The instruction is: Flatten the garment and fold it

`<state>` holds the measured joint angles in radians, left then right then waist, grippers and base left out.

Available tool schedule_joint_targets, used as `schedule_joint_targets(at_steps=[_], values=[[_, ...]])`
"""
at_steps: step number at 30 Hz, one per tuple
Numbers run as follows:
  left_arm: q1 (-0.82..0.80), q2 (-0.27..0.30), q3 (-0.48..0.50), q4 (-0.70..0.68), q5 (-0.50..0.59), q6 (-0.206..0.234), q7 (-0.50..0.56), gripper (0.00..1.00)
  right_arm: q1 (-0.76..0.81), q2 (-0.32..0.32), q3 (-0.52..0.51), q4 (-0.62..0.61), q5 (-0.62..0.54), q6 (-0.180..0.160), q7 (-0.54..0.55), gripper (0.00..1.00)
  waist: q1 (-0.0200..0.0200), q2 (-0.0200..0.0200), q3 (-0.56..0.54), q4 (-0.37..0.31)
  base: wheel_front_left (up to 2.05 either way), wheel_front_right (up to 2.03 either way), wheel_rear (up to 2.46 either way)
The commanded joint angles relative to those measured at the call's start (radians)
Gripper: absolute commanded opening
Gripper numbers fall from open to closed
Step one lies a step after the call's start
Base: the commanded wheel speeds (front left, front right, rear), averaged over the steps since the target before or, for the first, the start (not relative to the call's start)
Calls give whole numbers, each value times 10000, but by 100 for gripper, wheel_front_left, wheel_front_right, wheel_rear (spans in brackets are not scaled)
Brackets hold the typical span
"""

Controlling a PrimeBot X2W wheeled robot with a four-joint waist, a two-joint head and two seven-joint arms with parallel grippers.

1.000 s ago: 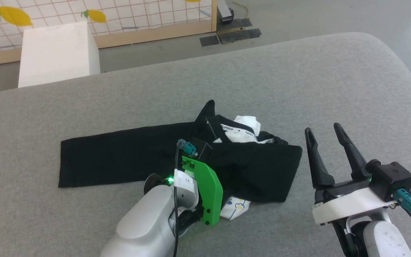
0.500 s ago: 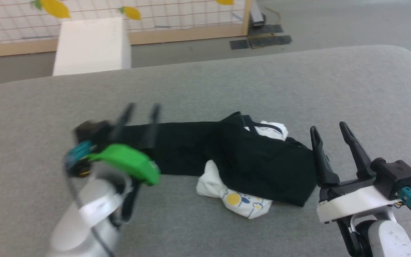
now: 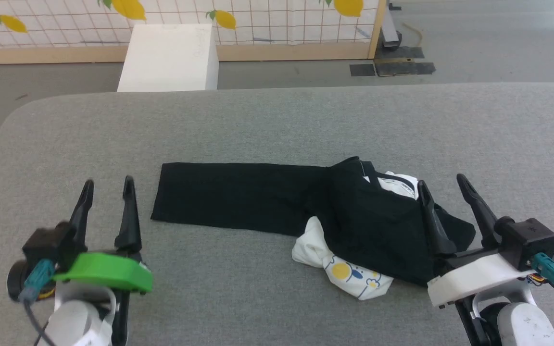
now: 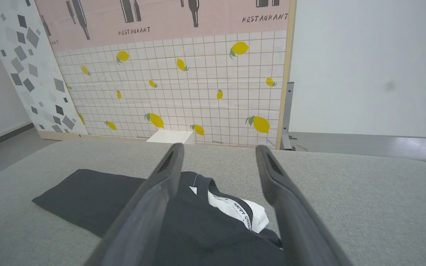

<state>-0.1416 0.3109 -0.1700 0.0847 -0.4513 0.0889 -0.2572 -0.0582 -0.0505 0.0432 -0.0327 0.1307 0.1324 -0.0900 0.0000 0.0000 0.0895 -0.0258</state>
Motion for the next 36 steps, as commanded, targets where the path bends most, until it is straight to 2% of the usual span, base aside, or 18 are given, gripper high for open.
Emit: schedule_joint_targets(at_steps=[1,7,15,23,24,25,26,28,32,36], values=[[329,-150,187,-126,206,-55,-43,100,121,3,6,36,-54,-17,90,100,0,0,4,58,0,0,0],[881,-863,915,-442,602,-425,-44,100,13,3,88,353,-380,-17,943,100,0,0,114,264,0,0,0],[625,-1510,1362,-404,1167,-1124,-44,100,-1363,3,1322,1284,-666,-17,3850,100,0,0,479,750,0,0,0],[408,-1963,1622,-210,1529,-1561,-45,100,-2225,3,1611,2400,-1644,-17,6421,100,0,0,720,1121,0,0,0],[402,-2007,1642,-191,1561,-1596,-45,100,-2273,3,1631,2462,-1803,-17,6626,44,0,0,729,1143,0,0,0],[398,-2056,1658,-158,1595,-1644,-45,100,-2321,3,1652,2488,-1943,-17,6776,14,0,0,730,1168,0,0,0],[397,-2090,1671,-131,1617,-1682,-45,100,-2349,3,1633,2472,-1995,-17,6812,0,0,0,727,1180,0,0,0],[411,-2240,1829,12,1769,-1854,-45,100,-2602,3,1489,1751,-1539,-17,6113,0,0,0,567,1121,0,0,0],[427,-2283,1917,76,1877,-1934,-45,100,-3087,3,1677,976,-804,-17,5380,0,0,0,363,982,0,0,0],[459,-2318,1969,108,1951,-1994,-45,100,-3380,3,1109,28,93,-17,4715,0,0,0,201,869,0,0,0]])
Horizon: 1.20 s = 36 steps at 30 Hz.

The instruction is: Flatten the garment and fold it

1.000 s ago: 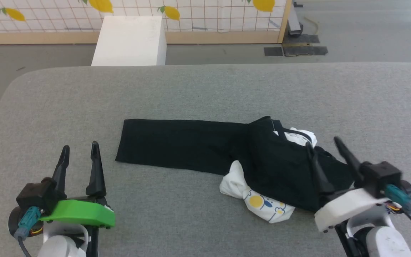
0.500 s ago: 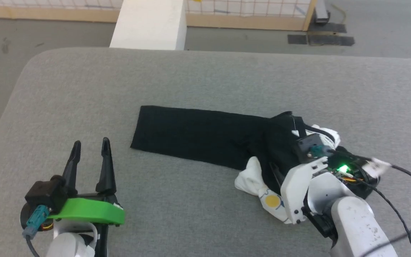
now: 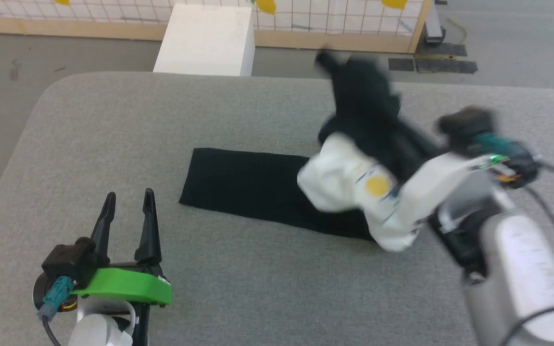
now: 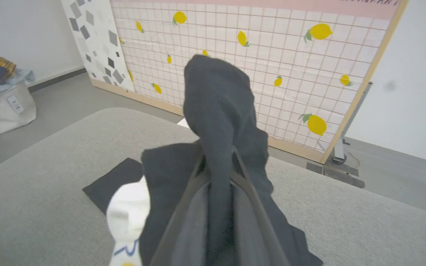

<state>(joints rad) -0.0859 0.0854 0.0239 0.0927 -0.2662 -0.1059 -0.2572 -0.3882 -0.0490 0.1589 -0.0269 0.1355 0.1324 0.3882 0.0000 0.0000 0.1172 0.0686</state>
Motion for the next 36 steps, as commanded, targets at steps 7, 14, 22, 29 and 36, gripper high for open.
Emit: schedule_joint_targets(at_steps=[7,14,22,29,36], values=[[-29,-122,32,72,183,-119,-45,100,1358,-12,-3224,-488,996,-17,-476,0,0,0,-187,-198,0,0,0],[-51,-133,60,100,242,-166,-45,100,2727,-12,-6156,1379,560,-17,-546,51,0,0,-128,-340,0,0,0],[-128,-121,-20,180,264,-206,-45,100,2826,-12,-7235,1862,-628,-17,-1750,100,0,0,-15,-520,0,0,0],[-180,-95,-52,215,261,-224,-45,100,3167,-12,-3840,534,-668,-17,-2619,100,0,0,45,-678,0,0,0],[-328,-126,-186,242,213,-234,-45,100,3188,-12,-1538,601,-1277,-17,24,100,0,0,153,-667,0,0,0]])
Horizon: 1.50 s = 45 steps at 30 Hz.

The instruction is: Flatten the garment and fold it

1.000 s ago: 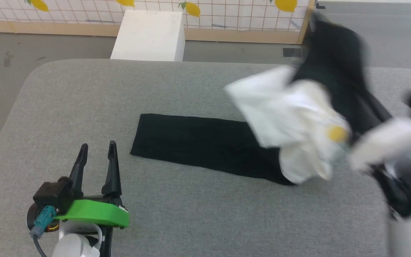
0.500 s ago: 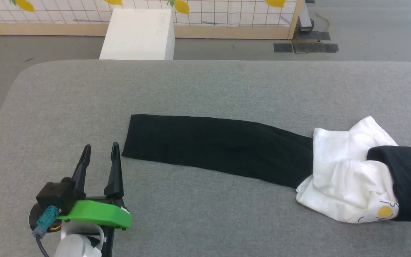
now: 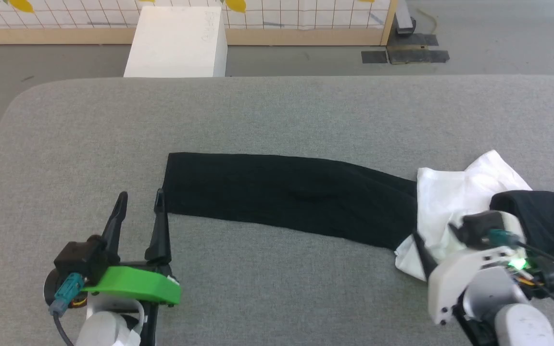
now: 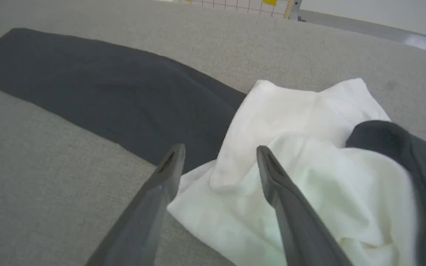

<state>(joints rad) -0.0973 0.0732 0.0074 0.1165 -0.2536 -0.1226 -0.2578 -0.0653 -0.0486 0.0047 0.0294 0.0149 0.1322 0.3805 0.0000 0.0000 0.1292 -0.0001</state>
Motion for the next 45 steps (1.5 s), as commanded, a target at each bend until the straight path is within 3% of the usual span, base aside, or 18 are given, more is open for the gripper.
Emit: schedule_joint_targets(at_steps=[1,8,12,22,23,24,25,26,34,39,45], values=[[-240,-9,-48,8,83,-68,-40,100,-138,-16,100,145,-204,-15,438,100,0,0,70,45,0,0,0],[-434,-49,-255,49,31,-75,-40,100,-1163,-16,464,1318,-887,-15,1802,100,0,0,396,417,0,0,0],[-502,-62,-339,91,8,-77,-40,100,-1624,-16,446,1868,-1025,-15,1877,100,0,0,583,644,0,0,0],[-803,-76,-577,54,-58,-79,-40,100,-2845,-16,799,3641,-69,-15,2002,100,0,0,1138,1085,0,0,0],[-828,-78,-596,47,-62,-79,-40,100,-2899,-16,749,3775,90,-15,2070,73,0,0,1184,1121,0,0,0],[-853,-79,-607,48,-65,-79,-40,100,-2957,-16,704,3917,182,-15,2136,37,0,0,1216,1147,0,0,0],[-869,-81,-618,49,-67,-79,-40,100,-2987,-16,706,4012,201,-15,2187,15,0,0,1241,1168,0,0,0],[-892,-86,-630,30,-78,-79,-40,100,-3058,-16,667,4136,355,-15,2063,0,0,0,1301,1206,0,0,0],[-981,-97,-665,134,-66,-80,-40,100,-3417,-16,1216,3639,1374,-15,435,0,0,0,1114,1261,0,0,0],[-955,-101,-708,179,-74,-80,-40,100,-3763,-16,3203,2993,2580,-15,-318,0,0,0,869,1372,0,0,0],[-880,-96,-692,196,-84,-80,-40,100,-4102,-16,5841,2381,3788,-15,-444,0,0,0,752,1502,0,0,0]])
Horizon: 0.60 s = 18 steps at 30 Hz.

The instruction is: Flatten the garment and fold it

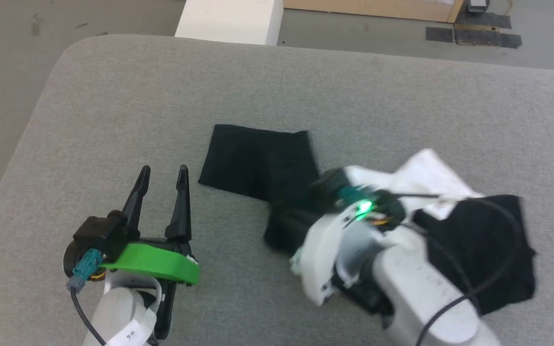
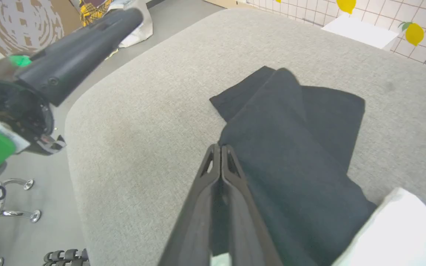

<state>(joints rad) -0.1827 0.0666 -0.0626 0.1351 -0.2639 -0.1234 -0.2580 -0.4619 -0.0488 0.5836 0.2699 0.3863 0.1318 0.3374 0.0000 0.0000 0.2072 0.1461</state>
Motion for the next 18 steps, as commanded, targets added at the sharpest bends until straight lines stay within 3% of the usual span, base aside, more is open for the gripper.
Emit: schedule_joint_targets(at_steps=[1,2,3,4,10,18], values=[[-17,-33,4,16,17,-72,-38,100,-153,-14,279,-15,174,-11,20,0,0,0,-41,60,0,0,0],[-5,-36,5,24,13,-72,-38,100,-155,-14,448,41,248,-11,76,1,0,0,-55,79,0,0,0],[8,-37,2,24,8,-72,-38,100,-167,-14,541,85,225,-11,102,27,0,0,-66,95,0,0,0],[22,-39,2,25,5,-72,-38,100,-163,-14,571,107,198,-11,65,100,0,0,-79,106,0,0,0],[201,-27,195,-1,46,-72,-38,100,277,-14,-438,-464,-278,-11,-336,100,0,0,-243,-91,0,0,0],[368,-21,418,-146,131,-71,-38,100,2718,-14,-3705,-2651,-2734,-11,113,100,0,0,-415,-542,0,0,0]])
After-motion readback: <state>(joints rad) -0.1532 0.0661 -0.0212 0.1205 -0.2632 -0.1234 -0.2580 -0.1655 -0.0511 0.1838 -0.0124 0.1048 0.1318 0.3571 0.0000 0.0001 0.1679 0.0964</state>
